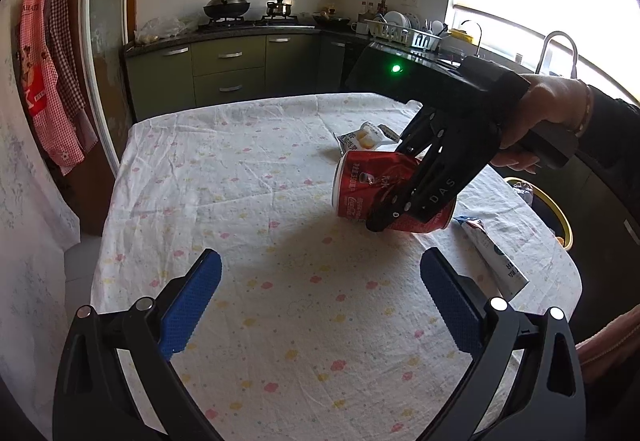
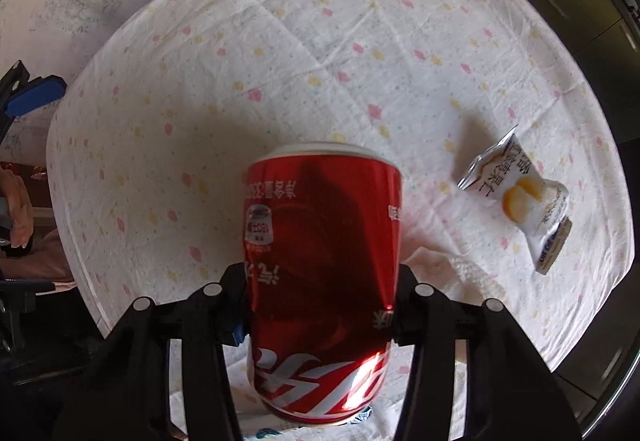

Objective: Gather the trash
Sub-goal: 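Move the soda can over the bin and open the right gripper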

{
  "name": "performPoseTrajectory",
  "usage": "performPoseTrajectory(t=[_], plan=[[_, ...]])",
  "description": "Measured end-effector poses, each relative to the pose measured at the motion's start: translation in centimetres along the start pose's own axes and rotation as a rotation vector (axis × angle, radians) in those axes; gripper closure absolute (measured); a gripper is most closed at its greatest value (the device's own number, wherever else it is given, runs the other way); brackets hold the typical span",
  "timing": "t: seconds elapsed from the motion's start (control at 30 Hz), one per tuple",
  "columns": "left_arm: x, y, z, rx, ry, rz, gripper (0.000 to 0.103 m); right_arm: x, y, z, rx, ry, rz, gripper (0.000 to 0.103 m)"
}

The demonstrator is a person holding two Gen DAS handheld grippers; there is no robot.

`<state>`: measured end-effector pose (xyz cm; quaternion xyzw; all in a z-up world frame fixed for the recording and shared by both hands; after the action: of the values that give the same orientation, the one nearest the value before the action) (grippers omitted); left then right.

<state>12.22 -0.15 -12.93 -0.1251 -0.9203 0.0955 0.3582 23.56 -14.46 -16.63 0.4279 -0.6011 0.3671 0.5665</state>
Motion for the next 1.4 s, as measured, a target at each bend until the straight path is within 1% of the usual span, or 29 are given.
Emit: performPoseTrajectory(t=[0.13,0.2,0.3,0.4,0.47,0.5,0.57,0.6,0.67,0.73,0.77,0.83,0.87,0.93,1.1,1.27,1.3,1.33,1.37,1.4], plan=[[0.0,0.0,0.0,0.0,0.0,-0.003,0.005,1.5,1.2,-0.2,-0.009,-0.04,-0.006,0.056],[0.0,-0.1,0.1,-0.002,0.001,-0.001,0.005,2.6,1.5,0.2,-0.015,-0.059,-0.01,0.056],[0.0,-0.4,0.1,-0.009,0.002,0.003,0.005,4.5,2.1,1.2,-0.044,-0.098,-0.007,0.056],[0.1,-1.0,0.2,-0.021,0.004,0.01,0.005,6.6,1.2,3.5,-0.102,-0.138,0.011,0.056],[0.1,-1.4,0.3,-0.03,0.004,0.02,0.005,7.9,0.4,6.3,-0.168,-0.162,0.026,0.056],[0.0,-1.7,0.3,-0.034,0.006,0.025,0.005,8.3,-0.6,7.6,-0.194,-0.169,0.037,0.056],[-0.2,-2.2,0.4,-0.043,0.012,0.036,0.005,9.4,-1.8,11.4,-0.281,-0.177,0.072,0.056],[-0.3,-2.4,0.4,-0.047,0.013,0.039,0.005,9.6,-2.3,12.9,-0.315,-0.177,0.084,0.056],[-0.5,-3.0,0.3,-0.056,0.016,0.048,0.005,10.4,-3.5,17.1,-0.408,-0.171,0.125,0.056],[-0.7,-3.5,0.3,-0.063,0.018,0.056,0.005,10.7,-4.4,20.6,-0.491,-0.166,0.143,0.056],[-0.8,-3.8,0.3,-0.067,0.021,0.061,0.005,10.7,-5.1,23.0,-0.545,-0.156,0.155,0.056],[-0.9,-4.4,0.3,-0.075,0.025,0.068,0.005,10.3,-5.7,26.1,-0.6,-0.133,0.184,0.056],[-1.0,-4.8,0.3,-0.08,0.027,0.07,0.005,9.9,-6.4,28.3,-0.643,-0.113,0.199,0.056],[-1.2,-5.3,0.4,-0.092,0.032,0.073,0.005,8.9,-7.1,31.4,-0.695,-0.077,0.22,0.056],[-1.4,-6.4,0.5,-0.121,0.036,0.074,0.005,6.2,-8.7,36.6,-0.763,0.016,0.223,0.056],[-1.8,-6.7,0.3,-0.127,0.045,0.07,0.005,4.2,-9.8,39.3,-0.794,0.072,0.225,0.054],[-1.9,-6.7,0.3,-0.127,0.047,0.072,0.005,4.1,-9.9,39.5,-0.798,0.07,0.227,0.048],[-2.0,-6.7,0.3,-0.127,0.052,0.074,0.005,4.4,-9.9,39.8,-0.803,0.062,0.239,0.045],[-2.1,-6.8,0.3,-0.128,0.056,0.075,0.005,4.7,-9.8,40.0,-0.806,0.055,0.252,0.042],[-2.1,-6.8,0.3,-0.13,0.057,0.075,0.005,5.3,-9.8,40.2,-0.816,0.037,0.263,0.042]])
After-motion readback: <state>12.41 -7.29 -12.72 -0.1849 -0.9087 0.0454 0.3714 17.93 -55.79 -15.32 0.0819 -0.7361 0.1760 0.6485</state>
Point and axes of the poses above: each gripper's, at about its wrist camera, not at the fingertips, and x roughly against the way its jaws point, y to its left, z to its underside, the point moved 3 cm from there along -x, roughly the way its jaws point, and after that the axes turned 13 degrees about x, right-handed, at the moved point
